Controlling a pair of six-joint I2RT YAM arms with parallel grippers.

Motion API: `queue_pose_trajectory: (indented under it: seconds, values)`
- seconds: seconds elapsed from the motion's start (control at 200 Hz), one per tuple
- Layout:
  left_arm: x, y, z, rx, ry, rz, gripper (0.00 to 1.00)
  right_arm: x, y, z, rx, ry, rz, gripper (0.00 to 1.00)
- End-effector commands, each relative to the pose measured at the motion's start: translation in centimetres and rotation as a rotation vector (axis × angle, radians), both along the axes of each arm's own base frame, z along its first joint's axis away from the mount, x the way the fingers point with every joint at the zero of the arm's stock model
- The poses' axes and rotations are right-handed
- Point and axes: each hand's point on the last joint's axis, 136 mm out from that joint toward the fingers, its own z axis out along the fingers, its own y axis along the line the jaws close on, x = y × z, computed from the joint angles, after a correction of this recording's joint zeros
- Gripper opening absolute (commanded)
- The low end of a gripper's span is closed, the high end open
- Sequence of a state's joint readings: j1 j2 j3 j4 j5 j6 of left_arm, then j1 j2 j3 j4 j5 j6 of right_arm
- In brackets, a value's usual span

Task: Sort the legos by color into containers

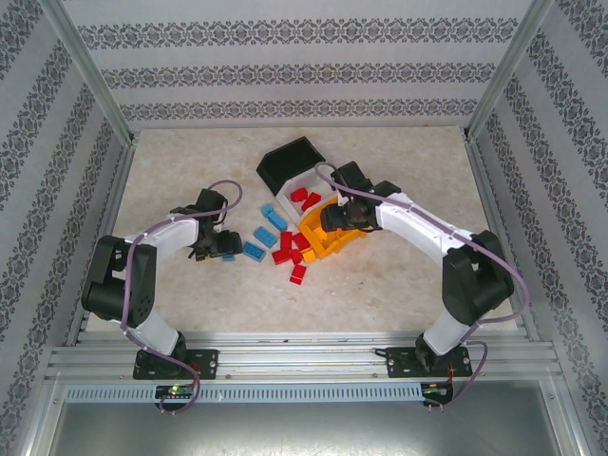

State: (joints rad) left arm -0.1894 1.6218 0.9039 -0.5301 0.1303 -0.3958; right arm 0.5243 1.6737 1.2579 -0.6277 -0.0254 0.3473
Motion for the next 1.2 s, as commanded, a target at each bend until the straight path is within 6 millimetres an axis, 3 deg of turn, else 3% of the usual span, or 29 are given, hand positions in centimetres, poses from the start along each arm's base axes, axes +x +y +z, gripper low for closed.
queue_pose_trajectory:
  seconds: [0.0,0.14,0.25,0.38,0.525,0.64,0.749,0.914,1.194]
  values:
    - [0.5,0.1,0.1,0.001,-0.009,-0.012,0.72,1.4,0.5,0.1,0.015,-0.011,0.036,0.64]
    - [0.6,0.2,0.0,0.011,-0.008,-0.012,0.68,2.0,0.5,-0.7,0.018,0.004,0.036,0.68]
    - [0.8,0.1,-0.2,0.009,-0.003,-0.013,0.64,1.9,0.6,-0.7,0.016,0.008,0.042,0.78]
    - [1.2,-0.2,-0.4,-0.001,-0.001,-0.017,0.52,1.1,0.5,0.3,0.011,-0.019,0.046,0.79]
    - [1.5,-0.3,-0.6,-0.01,0.002,-0.015,0.4,-1.5,1.8,0.6,0.018,-0.015,0.065,0.79]
    - [1.2,-0.4,-0.7,-0.017,0.004,-0.017,0.23,-4.3,4.0,-0.2,0.032,0.007,0.098,0.8]
    - [0.9,-0.6,-0.3,-0.034,-0.004,-0.017,0.19,-6.8,6.1,-1.6,0.041,0.044,0.108,0.91]
    - [0.9,-0.7,1.9,-0.044,-0.05,-0.015,0.19,-8.5,8.3,-3.6,0.016,0.079,0.104,0.95]
    - [0.4,-1.1,8.0,-0.104,-0.191,-0.014,0.19,-8.7,9.8,-6.8,-0.021,0.124,0.083,0.9]
